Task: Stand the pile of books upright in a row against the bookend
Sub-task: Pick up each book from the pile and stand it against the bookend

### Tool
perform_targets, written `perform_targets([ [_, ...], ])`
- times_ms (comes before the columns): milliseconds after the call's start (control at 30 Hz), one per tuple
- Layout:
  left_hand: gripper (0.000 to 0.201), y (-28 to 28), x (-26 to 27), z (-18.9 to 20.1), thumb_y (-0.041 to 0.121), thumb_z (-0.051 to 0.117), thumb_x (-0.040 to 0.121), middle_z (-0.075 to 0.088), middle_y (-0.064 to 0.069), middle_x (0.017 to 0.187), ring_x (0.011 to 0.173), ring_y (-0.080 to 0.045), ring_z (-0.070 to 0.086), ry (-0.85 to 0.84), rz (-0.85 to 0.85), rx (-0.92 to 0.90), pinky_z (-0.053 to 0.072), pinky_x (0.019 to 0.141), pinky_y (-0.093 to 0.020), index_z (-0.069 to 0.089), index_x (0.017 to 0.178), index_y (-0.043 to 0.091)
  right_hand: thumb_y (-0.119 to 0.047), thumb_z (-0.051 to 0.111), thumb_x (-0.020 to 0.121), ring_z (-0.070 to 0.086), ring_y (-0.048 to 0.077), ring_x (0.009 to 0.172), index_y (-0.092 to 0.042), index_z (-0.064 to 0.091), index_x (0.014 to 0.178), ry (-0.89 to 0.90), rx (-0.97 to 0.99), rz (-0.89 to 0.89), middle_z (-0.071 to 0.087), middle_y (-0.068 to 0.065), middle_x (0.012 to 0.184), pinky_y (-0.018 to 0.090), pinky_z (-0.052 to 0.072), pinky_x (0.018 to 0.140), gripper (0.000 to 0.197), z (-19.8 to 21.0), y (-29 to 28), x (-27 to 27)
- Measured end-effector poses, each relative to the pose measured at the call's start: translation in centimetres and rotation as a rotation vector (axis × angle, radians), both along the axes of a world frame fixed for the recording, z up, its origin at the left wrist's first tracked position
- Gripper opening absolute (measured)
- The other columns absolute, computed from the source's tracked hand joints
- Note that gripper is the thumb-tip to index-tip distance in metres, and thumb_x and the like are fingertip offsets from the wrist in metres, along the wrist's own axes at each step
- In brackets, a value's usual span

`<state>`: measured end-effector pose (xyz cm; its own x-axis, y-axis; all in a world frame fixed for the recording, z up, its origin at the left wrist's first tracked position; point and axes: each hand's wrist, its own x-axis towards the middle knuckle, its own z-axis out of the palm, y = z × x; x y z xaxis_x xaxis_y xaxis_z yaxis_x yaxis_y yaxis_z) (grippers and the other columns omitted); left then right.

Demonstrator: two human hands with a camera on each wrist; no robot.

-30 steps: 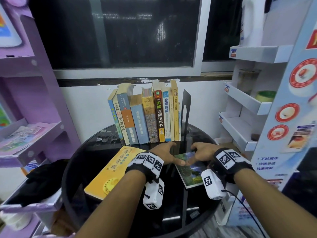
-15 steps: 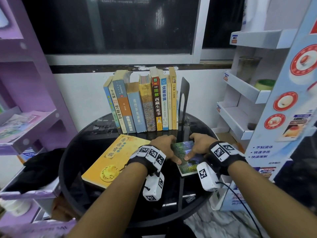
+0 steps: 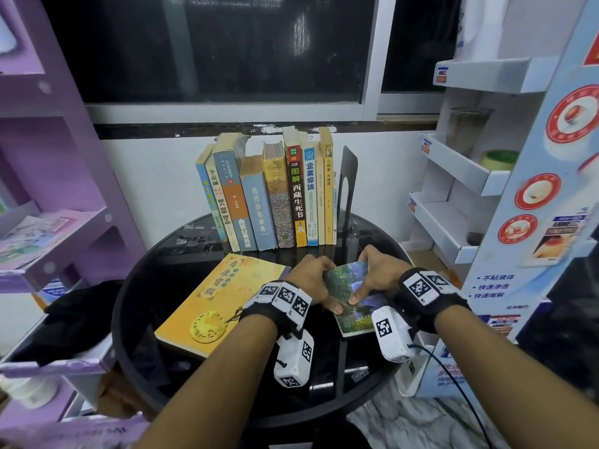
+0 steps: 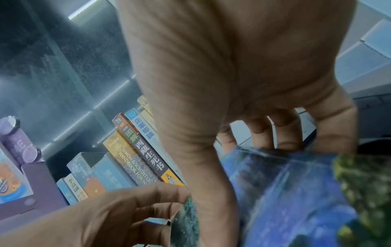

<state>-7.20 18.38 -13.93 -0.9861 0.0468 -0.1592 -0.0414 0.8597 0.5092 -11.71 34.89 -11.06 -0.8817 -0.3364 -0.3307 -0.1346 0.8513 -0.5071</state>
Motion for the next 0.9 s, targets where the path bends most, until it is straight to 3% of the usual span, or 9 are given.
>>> perform_targets([
  [133,0.092,-0.1,0.3,0.1,0.029,0.091,0.058,0.040,-0.003,0.121,0.112,-0.024,0.052,0.000,-0.012,0.021,0.043,0.095,-0.034,0.043,0.136,0.021,-0.012,0.091,0.058,0.064,0.030,0.099,-0.017,0.034,0.108,-0.035,-0.090,-0.011,0.061,0.013,0.108,0.051,0.055,0.085,0.076,-0.1,0.1,0.2],
  [300,0.092,-0.4,0.7,-0.2,0.031,0.089,0.062,0.046,-0.005,0.130,0.110,-0.021,0.054,-0.013,-0.032,0.114,0.044,0.090,-0.031,0.039,0.138,0.024,-0.008,0.085,0.068,0.064,0.025,0.090,-0.018,0.035,0.114,-0.049,-0.179,-0.036,0.061,0.011,0.104,0.042,0.058,0.078,0.069,0.0,0.6,0.4],
  [467,0.091,-0.5,1.1,-0.1,0.021,0.083,0.073,0.053,-0.001,0.114,0.104,-0.019,0.055,-0.021,0.010,0.320,0.042,0.090,-0.028,0.028,0.145,0.025,-0.011,0.083,0.071,0.062,0.031,0.094,-0.020,0.031,0.119,-0.006,-0.264,-0.053,0.058,0.015,0.109,0.048,0.055,0.084,0.071,0.7,0.4,0.4],
  [533,0.094,-0.6,0.9,-0.5,0.022,0.082,0.073,0.059,0.003,0.111,0.106,-0.022,0.061,-0.024,0.067,0.492,0.045,0.099,-0.037,0.023,0.146,0.026,-0.007,0.083,0.070,0.063,0.033,0.095,-0.020,0.031,0.118,0.015,-0.378,-0.115,0.056,0.014,0.109,0.051,0.055,0.084,0.072,0.7,0.2,0.4],
  [600,0.087,-0.5,0.8,-0.6,0.020,0.077,0.079,0.063,-0.001,0.104,0.104,-0.026,0.064,-0.003,0.154,0.678,0.047,0.099,-0.047,0.021,0.146,0.023,-0.003,0.082,0.071,0.061,0.031,0.095,-0.019,0.031,0.116,0.049,-0.495,-0.189,0.054,0.012,0.106,0.052,0.054,0.086,0.070,0.8,-0.1,0.3],
  [667,0.071,-0.3,0.7,-0.2,0.013,0.067,0.089,0.062,-0.007,0.097,0.095,-0.025,0.065,-0.001,0.211,0.846,0.054,0.087,-0.041,0.024,0.145,0.017,-0.001,0.081,0.071,0.061,0.034,0.099,-0.021,0.031,0.112,0.069,-0.604,-0.256,0.055,0.014,0.107,0.054,0.053,0.085,0.068,0.9,-0.4,0.2],
  [733,0.049,-0.2,0.7,0.3,0.006,0.057,0.094,0.062,-0.005,0.090,0.076,-0.015,0.066,0.018,0.215,0.956,0.056,0.065,-0.026,0.032,0.135,0.013,-0.002,0.081,0.071,0.061,0.037,0.104,-0.023,0.031,0.108,0.065,-0.667,-0.285,0.055,0.017,0.111,0.056,0.054,0.083,0.066,1.0,-0.8,0.0],
  [800,0.038,-0.2,0.6,0.8,0.001,0.052,0.095,0.062,-0.004,0.087,0.063,-0.011,0.066,0.059,0.229,0.996,0.055,0.058,-0.022,0.037,0.128,0.013,-0.001,0.076,0.077,0.063,0.034,0.101,-0.022,0.032,0.108,0.046,-0.736,-0.290,0.056,0.014,0.109,0.060,0.054,0.081,0.058,1.4,-1.2,0.2],
  [900,0.041,-0.8,0.3,1.1,-0.002,0.050,0.095,0.065,-0.008,0.089,0.073,-0.021,0.065,0.083,0.253,1.064,0.054,0.076,-0.036,0.039,0.132,0.013,-0.002,0.063,0.089,0.066,0.025,0.081,-0.018,0.036,0.109,-0.015,-0.846,-0.280,0.058,0.006,0.100,0.054,0.058,0.068,0.037,2.3,-1.3,0.7],
])
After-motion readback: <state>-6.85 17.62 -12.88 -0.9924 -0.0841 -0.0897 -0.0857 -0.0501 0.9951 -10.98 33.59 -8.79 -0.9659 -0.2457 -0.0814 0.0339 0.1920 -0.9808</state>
